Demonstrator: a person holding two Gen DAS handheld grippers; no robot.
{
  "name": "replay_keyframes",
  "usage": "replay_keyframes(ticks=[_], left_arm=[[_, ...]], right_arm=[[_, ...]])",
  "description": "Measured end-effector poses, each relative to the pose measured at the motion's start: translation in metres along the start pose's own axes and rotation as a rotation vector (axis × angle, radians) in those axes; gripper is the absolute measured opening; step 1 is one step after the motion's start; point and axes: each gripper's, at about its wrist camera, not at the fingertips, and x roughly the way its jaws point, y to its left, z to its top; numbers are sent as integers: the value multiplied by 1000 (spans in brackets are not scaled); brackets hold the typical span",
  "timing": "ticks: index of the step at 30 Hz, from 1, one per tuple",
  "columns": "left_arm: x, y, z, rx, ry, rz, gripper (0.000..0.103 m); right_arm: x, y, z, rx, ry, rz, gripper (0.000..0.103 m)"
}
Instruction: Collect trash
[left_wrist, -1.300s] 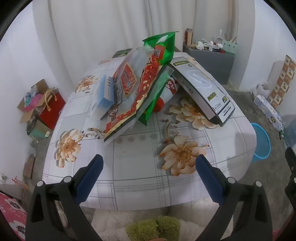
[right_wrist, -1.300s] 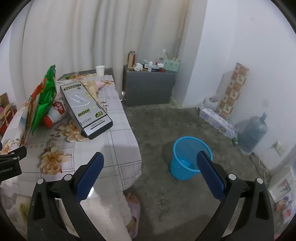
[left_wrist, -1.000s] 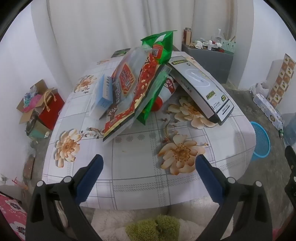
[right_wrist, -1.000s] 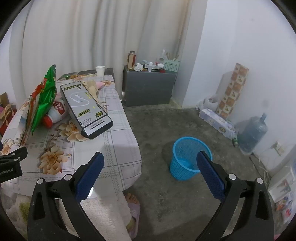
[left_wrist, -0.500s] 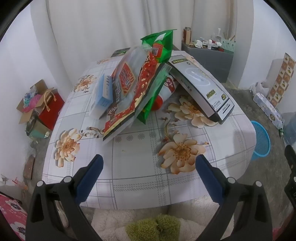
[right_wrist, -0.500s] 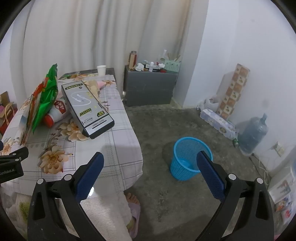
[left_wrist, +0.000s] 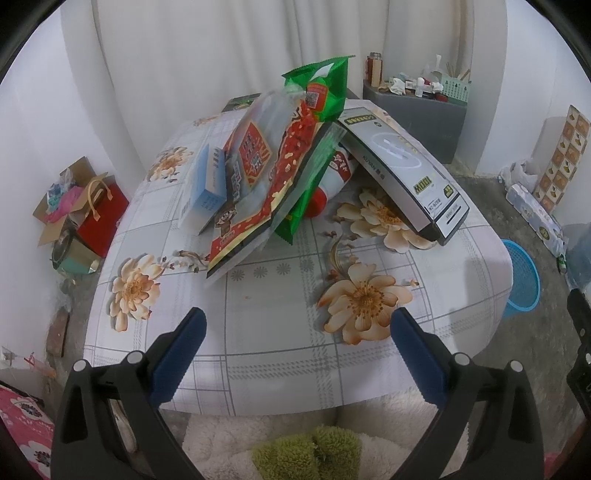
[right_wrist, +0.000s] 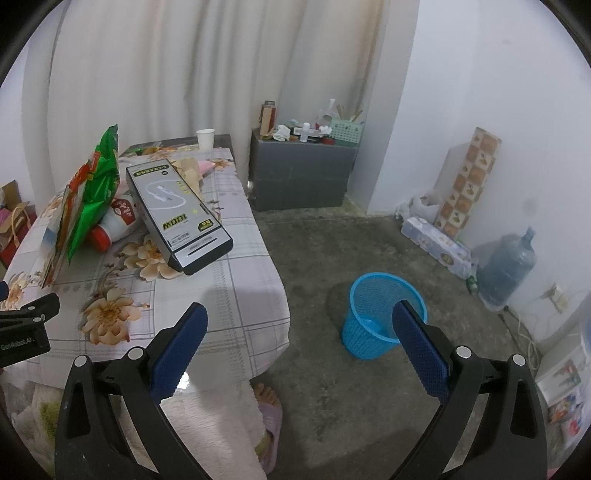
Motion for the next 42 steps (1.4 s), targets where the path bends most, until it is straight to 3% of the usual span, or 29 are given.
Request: replay_keyframes(ticks=[42], left_arm=[[0,2,3,-6,3,-8,98]], right_arm=[[-1,3,1,-13,-7,-2,95]])
